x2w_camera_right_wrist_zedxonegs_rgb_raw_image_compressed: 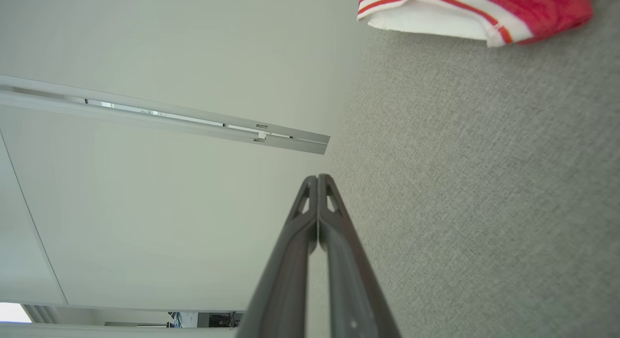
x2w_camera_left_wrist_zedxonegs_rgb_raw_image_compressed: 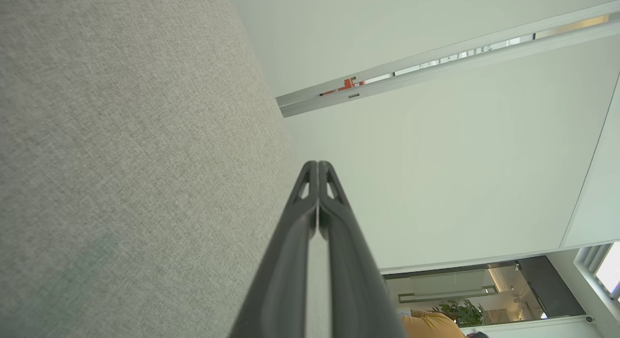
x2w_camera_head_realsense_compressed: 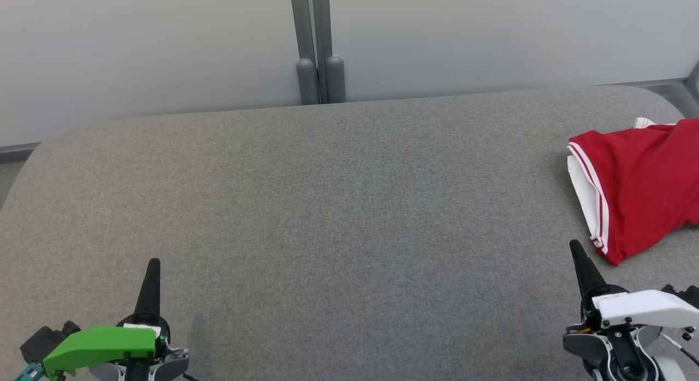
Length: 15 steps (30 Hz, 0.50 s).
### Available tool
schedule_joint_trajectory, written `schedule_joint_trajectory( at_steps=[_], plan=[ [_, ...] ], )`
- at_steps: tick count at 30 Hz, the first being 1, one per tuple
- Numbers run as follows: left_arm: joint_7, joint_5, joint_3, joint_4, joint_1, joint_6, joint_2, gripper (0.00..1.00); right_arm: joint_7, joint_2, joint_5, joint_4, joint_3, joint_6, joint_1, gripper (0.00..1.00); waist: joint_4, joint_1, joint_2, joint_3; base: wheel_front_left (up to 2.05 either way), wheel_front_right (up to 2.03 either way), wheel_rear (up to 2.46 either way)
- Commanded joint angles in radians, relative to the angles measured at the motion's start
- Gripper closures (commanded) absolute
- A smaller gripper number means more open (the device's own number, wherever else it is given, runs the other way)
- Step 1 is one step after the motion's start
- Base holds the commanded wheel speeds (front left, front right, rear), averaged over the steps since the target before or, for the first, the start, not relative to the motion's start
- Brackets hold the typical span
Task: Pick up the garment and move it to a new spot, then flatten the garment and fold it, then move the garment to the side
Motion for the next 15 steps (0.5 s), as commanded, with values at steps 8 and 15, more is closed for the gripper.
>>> schedule_joint_trajectory(
  at_steps=[8,15],
  plan=[
    [0.021,-0.079,0.013,0.001,-0.036,-0.01,0.008,1.0,0.022,-0.002,0.085,-0.008,0.001,0.0,-0.03,1.0,0.001,0.0,0.0,0.002,0.0,0.0,0.0],
    [0.036,-0.129,0.022,0.004,-0.045,-0.011,0.008,1.0,0.036,-0.001,0.143,-0.007,0.001,0.0,-0.037,1.0,0.002,0.0,0.0,0.004,0.0,0.0,0.0]
  ],
)
